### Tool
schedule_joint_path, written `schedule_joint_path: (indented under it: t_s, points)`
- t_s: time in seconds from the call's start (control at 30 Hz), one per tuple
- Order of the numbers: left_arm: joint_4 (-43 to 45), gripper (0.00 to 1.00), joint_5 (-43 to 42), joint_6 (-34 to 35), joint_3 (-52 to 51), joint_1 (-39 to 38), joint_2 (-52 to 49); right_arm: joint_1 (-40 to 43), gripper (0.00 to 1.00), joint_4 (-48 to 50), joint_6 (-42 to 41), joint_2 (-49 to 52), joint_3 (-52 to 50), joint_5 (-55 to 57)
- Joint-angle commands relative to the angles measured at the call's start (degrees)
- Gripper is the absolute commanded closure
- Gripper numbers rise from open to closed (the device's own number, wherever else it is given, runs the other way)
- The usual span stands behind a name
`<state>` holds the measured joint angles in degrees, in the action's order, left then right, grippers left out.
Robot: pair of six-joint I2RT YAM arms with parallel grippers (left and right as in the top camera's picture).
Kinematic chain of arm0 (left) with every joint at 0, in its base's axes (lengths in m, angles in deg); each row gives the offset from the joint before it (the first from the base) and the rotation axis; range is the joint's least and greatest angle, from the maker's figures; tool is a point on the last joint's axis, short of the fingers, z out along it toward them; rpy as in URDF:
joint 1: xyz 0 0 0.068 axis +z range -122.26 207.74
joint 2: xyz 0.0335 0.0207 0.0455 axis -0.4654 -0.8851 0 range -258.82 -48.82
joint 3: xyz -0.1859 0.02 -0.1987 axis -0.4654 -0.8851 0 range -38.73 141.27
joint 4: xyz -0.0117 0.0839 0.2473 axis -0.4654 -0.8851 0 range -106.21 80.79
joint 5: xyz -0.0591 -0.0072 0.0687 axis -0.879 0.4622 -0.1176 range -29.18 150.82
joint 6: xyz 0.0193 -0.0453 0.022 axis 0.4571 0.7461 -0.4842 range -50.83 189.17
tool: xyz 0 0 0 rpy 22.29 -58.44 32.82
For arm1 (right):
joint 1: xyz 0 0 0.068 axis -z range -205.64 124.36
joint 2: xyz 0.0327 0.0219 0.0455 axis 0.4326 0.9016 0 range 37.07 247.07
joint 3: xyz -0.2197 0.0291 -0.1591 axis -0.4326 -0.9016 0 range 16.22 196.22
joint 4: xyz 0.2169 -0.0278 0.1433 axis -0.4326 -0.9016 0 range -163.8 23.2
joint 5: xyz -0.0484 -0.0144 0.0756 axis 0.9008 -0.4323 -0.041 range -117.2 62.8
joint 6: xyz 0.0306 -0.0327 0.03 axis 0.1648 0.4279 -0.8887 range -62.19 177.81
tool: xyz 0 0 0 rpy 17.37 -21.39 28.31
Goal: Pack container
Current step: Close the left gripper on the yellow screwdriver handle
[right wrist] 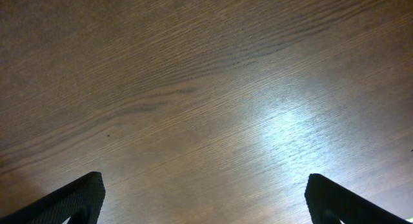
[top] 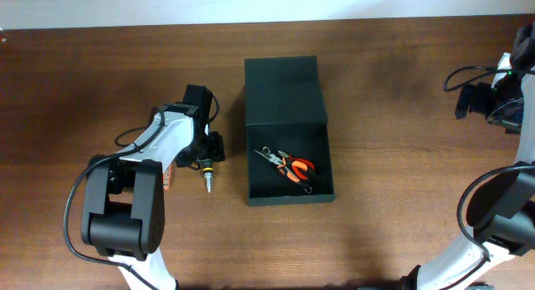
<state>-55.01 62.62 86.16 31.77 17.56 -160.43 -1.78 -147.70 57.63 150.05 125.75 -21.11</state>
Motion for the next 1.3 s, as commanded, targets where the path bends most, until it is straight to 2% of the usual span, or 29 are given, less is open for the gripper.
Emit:
schedule_joint_path:
  t_s: [0.0, 0.23, 0.43, 0.6, 0.67, 1.07, 1.17, 1.23, 1.27]
  points:
    - [0.2, 0.35, 0.5, 0.3, -0.3, 0.2, -1.9, 0.2, 0.01, 0.0, -0.5, -1.0, -0.2, -0.1]
    - [1.9, 0.44, 0.5, 0.3, -0.3, 0.2, -1.9, 0.2, 0.01, 0.0, -0.5, -1.0, -0.2, -0.1]
    - [3.8, 0.46, 0.5, 0.3, -0.3, 0.2, -1.9, 0.2, 0.01, 0.0, -0.5, -1.0, -0.2, -0.1]
    - [3.8, 0.64, 0.5, 0.3, -0.3, 0.2, -1.9, 0.2, 0.01, 0.0, -0.5, -1.0, -0.2, -0.1]
    - [3.8, 0.68, 0.5, 0.3, -0.3, 0.2, -1.9, 0.2, 0.01, 0.0, -0.5, -1.0, -0.2, -0.1]
    - [2.7, 0.70, 0.3, 0.3, -0.3, 0.2, -1.9, 0.2, 0.01, 0.0, -0.5, -1.0, -0.2, -0.1]
    - [2.1, 0.58, -0.6, 0.3, -0.3, 0.2, -1.9, 0.2, 0.01, 0.0, -0.5, -1.0, -0.2, -0.1]
    - [1.8, 0.58, -0.8, 0.3, -0.3, 0.2, -1.9, 0.2, 0.01, 0.0, -0.5, -1.0, -0.2, -0.1]
    - [1.8, 0.63, -0.8, 0.3, -0.3, 0.2, -1.9, 0.2, 0.01, 0.0, -0.5, -1.0, -0.2, -0.1]
